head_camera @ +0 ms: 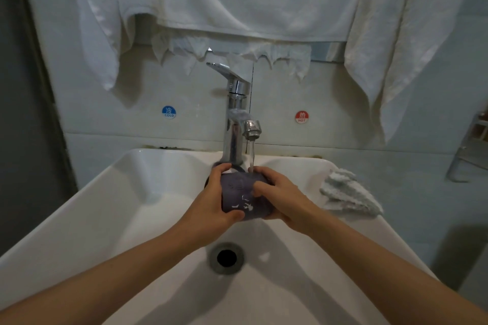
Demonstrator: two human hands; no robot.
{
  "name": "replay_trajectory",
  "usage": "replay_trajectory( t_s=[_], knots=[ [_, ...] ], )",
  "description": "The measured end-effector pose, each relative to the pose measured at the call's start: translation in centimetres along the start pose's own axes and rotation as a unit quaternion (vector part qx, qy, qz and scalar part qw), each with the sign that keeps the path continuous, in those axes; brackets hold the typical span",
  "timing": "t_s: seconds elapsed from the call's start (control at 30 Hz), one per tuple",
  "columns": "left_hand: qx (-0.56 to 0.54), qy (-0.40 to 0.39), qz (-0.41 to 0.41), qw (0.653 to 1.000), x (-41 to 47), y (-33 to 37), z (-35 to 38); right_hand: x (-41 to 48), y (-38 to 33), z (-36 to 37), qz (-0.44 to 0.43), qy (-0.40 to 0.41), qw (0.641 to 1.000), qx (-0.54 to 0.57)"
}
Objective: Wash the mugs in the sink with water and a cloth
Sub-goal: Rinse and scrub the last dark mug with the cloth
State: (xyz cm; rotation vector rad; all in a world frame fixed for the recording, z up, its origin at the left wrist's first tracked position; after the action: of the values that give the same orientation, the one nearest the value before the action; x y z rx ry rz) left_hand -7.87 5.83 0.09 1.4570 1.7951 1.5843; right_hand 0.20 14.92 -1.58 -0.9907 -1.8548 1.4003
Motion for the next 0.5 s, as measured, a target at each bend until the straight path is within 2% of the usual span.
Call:
replay_trajectory(
  t_s=[0.1,0.23,0.3,0.5],
  knots=[
    [0.016,-0.010,0.001,1.000,-0.2,-0.3,0.4,-0.1,0.9,0.3,0.046,-0.018,0.998,0.044],
    [0.007,-0.016,-0.009,1.000,-0.2,-0.7,0.4,-0.1,1.8,0.8,0.073,-0.040,0.995,0.048],
    [-0.002,-0.020,-0.012,1.000,-0.1,-0.7,0.6,-0.2,1.9,0.8,0.099,-0.045,0.990,0.091],
    [-0.016,-0.024,-0.022,0.999,-0.2,-0.9,0.7,-0.1,1.7,0.5,0.100,-0.036,0.991,0.085]
  ],
)
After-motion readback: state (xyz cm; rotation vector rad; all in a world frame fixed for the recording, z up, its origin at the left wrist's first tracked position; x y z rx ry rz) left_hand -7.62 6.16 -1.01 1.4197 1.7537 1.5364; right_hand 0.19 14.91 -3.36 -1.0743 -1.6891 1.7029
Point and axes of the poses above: each hand's wrist, its own x-axis towards the middle knuckle, its own z-axis out of the palm, y = z × x, the point moved 9 cm from there along x, towards the middle knuckle, and after that the axes turned 9 degrees about y, right-handed, at the moved point
